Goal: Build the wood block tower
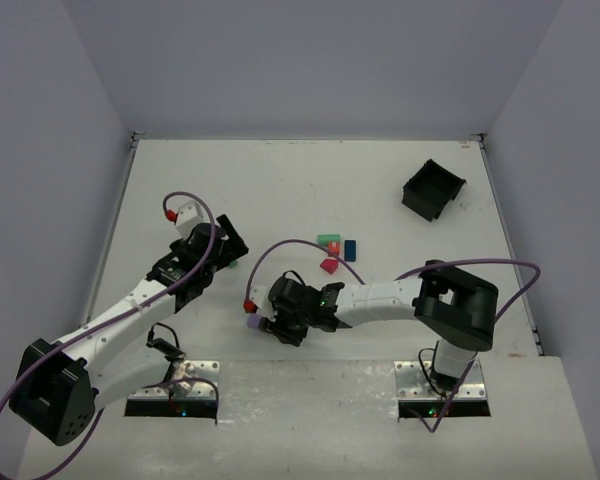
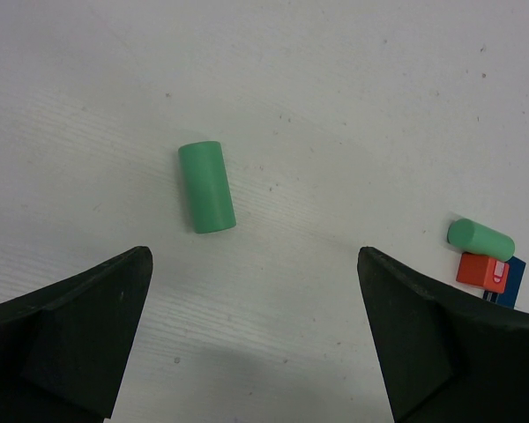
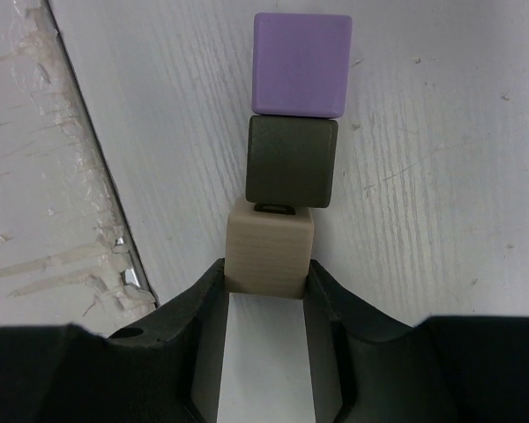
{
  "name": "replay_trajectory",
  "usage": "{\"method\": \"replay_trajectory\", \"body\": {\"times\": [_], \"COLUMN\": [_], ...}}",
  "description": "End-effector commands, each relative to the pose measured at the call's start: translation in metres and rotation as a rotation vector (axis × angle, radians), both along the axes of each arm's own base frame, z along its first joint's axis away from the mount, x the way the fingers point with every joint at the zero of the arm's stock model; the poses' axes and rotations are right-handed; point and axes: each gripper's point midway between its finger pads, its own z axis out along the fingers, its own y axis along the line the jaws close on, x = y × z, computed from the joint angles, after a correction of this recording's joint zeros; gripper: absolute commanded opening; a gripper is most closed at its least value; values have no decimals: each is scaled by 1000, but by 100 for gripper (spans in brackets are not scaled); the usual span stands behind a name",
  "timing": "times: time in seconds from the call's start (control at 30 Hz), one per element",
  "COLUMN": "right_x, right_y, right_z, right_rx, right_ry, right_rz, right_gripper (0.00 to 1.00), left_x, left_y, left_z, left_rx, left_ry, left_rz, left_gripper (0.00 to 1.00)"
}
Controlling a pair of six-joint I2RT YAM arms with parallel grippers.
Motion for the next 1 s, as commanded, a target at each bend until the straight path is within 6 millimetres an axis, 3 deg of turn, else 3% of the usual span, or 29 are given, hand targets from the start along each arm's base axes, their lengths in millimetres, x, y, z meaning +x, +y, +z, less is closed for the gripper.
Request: {"method": "replay_trajectory", "body": {"times": [0.0, 0.97], "right_x": [6, 15], "right_y": [21, 16], "right_z": [12, 5], "right_rx": [52, 4], "right_ry": [-19, -46], "right_rz": [-7, -50], "right_gripper": [37, 53], "left_x": [4, 3], "left_y": [-4, -5], "left_z": [9, 12], "left_rx": [-15, -25], "left_ry": [-41, -49], "left_rz": [-7, -14], "left_gripper": [100, 100]}}
